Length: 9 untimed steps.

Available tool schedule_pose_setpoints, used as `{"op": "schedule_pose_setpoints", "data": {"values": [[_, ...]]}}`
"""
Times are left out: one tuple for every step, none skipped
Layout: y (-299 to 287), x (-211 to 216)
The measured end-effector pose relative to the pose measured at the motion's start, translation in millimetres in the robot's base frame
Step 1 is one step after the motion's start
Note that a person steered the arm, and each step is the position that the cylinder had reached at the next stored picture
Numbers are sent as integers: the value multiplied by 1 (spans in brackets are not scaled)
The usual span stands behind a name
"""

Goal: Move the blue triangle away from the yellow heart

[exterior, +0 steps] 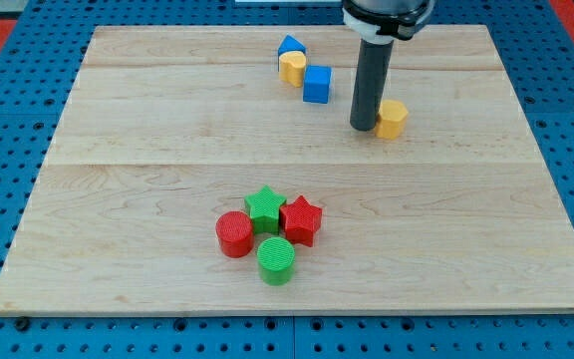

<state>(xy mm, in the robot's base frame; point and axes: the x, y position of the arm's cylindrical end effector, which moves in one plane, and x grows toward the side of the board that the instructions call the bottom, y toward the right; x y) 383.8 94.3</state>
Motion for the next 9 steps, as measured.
{"op": "schedule_pose_setpoints", "data": {"values": [[29,0],[48,3],[82,14],[85,16],[52,26],[33,25],[38,-6],[33,-4],[-15,30]]}}
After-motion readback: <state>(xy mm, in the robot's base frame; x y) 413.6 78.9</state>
